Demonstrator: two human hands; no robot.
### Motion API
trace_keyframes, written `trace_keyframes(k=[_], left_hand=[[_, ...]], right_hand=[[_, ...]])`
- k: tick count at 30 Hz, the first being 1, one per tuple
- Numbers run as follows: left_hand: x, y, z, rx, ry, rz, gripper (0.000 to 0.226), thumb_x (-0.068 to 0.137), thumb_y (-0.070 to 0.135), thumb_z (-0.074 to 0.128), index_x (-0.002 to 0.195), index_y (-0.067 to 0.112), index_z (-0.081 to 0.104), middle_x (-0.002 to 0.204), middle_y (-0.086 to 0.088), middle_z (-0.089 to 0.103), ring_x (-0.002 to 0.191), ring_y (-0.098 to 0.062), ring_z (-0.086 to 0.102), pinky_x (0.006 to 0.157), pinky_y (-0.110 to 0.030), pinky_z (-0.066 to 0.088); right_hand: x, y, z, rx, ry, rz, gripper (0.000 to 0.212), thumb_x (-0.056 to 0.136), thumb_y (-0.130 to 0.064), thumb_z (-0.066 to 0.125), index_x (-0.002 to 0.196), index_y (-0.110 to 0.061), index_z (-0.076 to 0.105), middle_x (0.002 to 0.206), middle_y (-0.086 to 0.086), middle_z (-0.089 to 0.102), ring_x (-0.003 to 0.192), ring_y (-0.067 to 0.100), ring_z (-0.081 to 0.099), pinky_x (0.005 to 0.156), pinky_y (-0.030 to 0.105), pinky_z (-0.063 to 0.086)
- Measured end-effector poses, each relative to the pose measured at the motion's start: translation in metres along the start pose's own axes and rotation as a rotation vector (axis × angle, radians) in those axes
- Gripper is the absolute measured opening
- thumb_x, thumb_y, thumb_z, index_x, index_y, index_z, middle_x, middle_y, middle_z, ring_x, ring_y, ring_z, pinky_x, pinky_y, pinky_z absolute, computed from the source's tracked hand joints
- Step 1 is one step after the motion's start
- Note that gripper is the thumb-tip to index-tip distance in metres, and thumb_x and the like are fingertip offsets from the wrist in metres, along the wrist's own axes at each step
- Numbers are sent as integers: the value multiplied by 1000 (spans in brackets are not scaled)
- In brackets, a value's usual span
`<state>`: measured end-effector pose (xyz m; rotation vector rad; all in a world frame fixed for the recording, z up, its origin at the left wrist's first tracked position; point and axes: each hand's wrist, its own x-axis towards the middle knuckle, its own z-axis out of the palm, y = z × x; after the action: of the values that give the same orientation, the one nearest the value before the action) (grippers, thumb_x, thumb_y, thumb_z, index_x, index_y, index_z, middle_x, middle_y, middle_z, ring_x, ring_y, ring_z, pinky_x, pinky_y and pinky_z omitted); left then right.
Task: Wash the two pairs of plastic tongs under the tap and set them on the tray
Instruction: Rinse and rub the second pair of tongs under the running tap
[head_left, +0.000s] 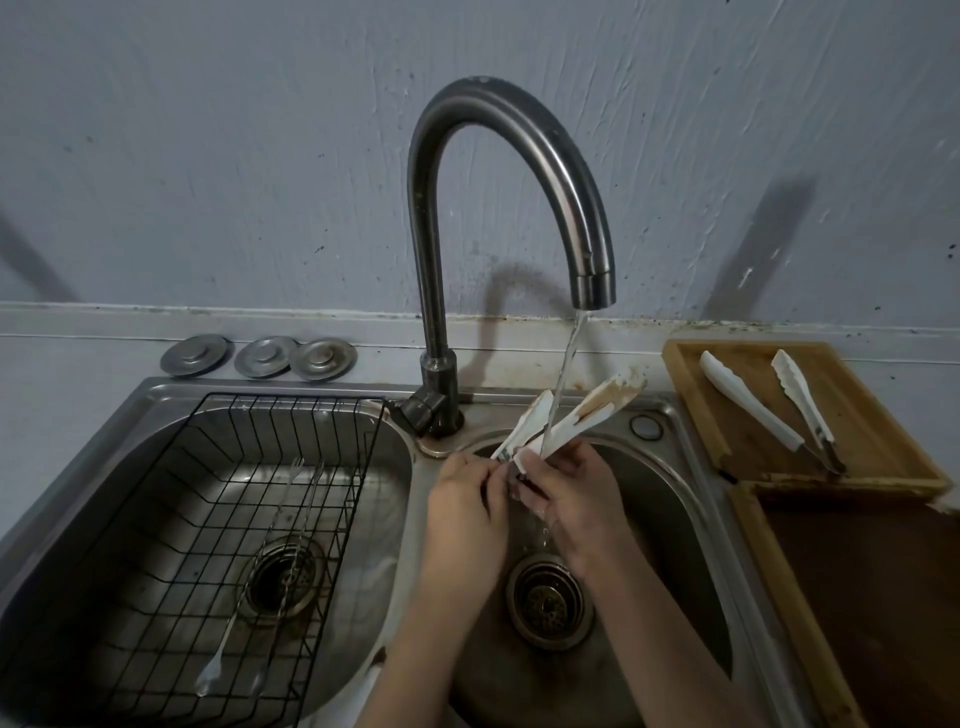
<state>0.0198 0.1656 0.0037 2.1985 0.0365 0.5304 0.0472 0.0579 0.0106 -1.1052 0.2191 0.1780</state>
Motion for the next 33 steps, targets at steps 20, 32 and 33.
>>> trace_keyframes(k=[20,32,33], left_hand=[[-10,15,-10,381,-130,127,7,78,23,68,75,17,70,78,2,61,84,-20,56,71,-35,48],[-13,16,-10,464,-56,304,5,71,23,74,70,20,70,68,7,59,73,-17,59,63,-31,47],[-13,15,-10,460,-70,294,7,70,22,75,67,20,69,68,7,59,72,-17,59,63,-31,48]], right_hand=[[-19,-9,-9,-127,-26,69,19,88,0,55,81,-12,68,80,8,74,76,17,71,75,33,56],[-16,-5,-11,-81,10,81,12,91,-11,54,94,-4,62,66,3,72,65,12,69,76,38,53],[-17,-5,-11,-134,-4,71,10,88,-9,58,96,-4,62,69,4,72,67,13,70,77,39,54]])
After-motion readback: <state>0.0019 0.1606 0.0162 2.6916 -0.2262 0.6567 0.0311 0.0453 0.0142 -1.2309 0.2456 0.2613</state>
